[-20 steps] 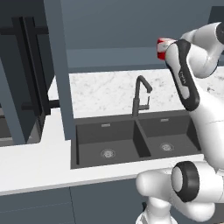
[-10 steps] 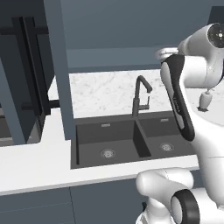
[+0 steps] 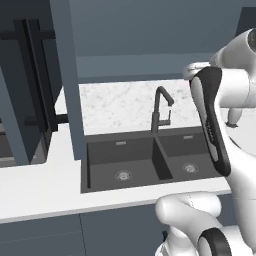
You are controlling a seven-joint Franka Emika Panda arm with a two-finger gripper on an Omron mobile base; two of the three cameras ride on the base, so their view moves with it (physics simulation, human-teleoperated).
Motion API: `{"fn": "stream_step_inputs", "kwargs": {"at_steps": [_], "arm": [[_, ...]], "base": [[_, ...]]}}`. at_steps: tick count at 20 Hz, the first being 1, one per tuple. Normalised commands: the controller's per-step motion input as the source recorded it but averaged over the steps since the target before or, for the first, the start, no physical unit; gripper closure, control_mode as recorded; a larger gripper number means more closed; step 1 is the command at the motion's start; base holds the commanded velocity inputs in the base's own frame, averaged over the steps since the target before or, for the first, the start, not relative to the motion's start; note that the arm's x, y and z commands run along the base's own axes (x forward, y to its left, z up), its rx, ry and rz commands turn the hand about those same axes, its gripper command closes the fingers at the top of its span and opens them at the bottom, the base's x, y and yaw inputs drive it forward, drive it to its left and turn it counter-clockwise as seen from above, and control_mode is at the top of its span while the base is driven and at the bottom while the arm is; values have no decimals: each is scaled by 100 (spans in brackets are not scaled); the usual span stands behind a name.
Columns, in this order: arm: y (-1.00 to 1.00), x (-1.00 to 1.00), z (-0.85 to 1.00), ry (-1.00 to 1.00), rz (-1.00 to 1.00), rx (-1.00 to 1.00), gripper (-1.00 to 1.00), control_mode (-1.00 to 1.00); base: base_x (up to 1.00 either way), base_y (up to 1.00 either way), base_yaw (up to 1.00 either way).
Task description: Gather all objects into one cabinet and sort the glasses and bowls to opposite sides.
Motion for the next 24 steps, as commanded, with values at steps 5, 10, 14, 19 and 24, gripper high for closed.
{"fn": "stream_step_inputs", "kwargs": {"at_steps": [5,10,14,19,24], "arm": [[0,-34,-49,0,0,1,100,-100],[0,-15,-35,-1,0,0,100,-100],[1,-4,-5,-5,0,0,100,-100],[0,-4,0,-7,0,0,100,-100],[0,0,0,-12,0,0,100,-100]], "base": [[0,0,0],[0,0,0],[0,0,0],[0,0,0],[0,0,0]]}}
